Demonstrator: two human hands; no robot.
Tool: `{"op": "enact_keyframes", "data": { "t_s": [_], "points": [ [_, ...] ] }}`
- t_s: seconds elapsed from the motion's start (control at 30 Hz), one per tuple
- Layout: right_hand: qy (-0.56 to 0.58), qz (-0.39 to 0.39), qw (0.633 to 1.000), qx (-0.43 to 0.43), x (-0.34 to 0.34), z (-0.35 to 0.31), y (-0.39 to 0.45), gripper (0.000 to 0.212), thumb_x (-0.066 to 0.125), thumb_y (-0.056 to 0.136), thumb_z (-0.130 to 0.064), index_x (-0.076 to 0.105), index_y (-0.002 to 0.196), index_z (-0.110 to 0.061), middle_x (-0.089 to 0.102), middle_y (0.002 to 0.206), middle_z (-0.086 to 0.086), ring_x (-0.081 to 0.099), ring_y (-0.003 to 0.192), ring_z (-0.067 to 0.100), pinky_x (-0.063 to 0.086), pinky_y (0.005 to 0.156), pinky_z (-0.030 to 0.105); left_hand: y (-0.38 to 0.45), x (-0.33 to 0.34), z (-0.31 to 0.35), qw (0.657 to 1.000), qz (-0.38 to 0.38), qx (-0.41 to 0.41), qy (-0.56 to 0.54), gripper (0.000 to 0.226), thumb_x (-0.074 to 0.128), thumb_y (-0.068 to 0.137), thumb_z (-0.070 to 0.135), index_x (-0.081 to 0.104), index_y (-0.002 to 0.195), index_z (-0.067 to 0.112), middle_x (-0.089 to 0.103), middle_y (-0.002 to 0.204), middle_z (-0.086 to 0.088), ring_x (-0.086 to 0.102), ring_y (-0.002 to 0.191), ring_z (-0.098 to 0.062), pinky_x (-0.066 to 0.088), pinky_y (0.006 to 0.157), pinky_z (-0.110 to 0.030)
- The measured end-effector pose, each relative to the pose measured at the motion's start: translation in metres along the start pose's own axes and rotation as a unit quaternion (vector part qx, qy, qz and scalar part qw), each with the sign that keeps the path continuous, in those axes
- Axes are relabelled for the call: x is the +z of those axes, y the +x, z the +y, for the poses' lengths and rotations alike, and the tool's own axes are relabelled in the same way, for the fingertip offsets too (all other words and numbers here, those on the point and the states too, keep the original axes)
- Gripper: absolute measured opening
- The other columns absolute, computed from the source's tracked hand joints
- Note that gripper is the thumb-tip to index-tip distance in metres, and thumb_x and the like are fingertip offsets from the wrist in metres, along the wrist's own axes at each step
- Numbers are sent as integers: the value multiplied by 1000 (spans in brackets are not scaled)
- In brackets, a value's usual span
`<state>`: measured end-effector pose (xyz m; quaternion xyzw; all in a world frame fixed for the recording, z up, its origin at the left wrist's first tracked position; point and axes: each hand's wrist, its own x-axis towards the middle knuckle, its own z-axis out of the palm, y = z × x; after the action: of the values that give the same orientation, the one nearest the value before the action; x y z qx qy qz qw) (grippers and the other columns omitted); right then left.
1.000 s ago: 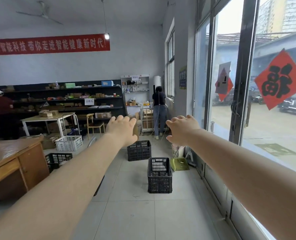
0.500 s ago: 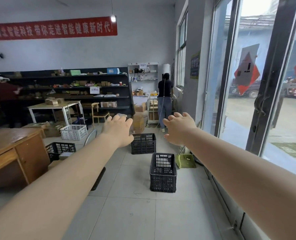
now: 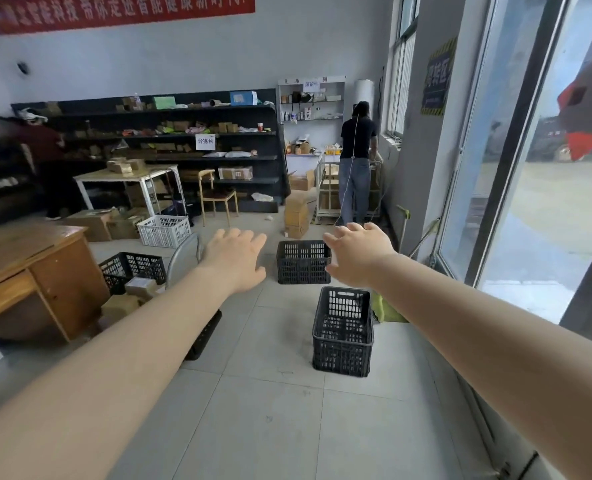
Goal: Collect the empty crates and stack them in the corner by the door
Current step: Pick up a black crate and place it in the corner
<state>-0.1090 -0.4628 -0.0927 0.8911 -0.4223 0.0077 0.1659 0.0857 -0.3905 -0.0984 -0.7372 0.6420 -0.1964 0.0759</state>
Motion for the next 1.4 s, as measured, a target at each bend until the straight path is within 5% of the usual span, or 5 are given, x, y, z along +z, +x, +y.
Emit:
{"op": "enact_keyframes", "data": {
  "t_s": [0.53,1.1,1.4],
  "points": [
    [33,-58,997,32,114,24,260,64,39,98,-47,20,154,-21,27,157,3,21,145,23,17,117,41,253,127,-64,997,-5,67,-44,66,41,95,47,23,151,18,36,150,-5,33,137,-25,22,115,-43],
    [38,-15,999,32,195,130,587,69,38,98,-51,13,155,-21,18,161,5,9,149,26,12,118,44,565,216,-140,997,-37,51,-41,67,39,97,50,18,153,21,22,160,-4,21,146,-23,14,120,-44],
    [37,-67,994,77,249,155,724,69,36,99,-51,9,156,-23,13,162,3,6,150,24,9,119,46,718,288,-181,994,-39,81,-63,69,37,97,53,15,154,23,16,162,-2,17,148,-23,12,120,-41]
  ]
}}
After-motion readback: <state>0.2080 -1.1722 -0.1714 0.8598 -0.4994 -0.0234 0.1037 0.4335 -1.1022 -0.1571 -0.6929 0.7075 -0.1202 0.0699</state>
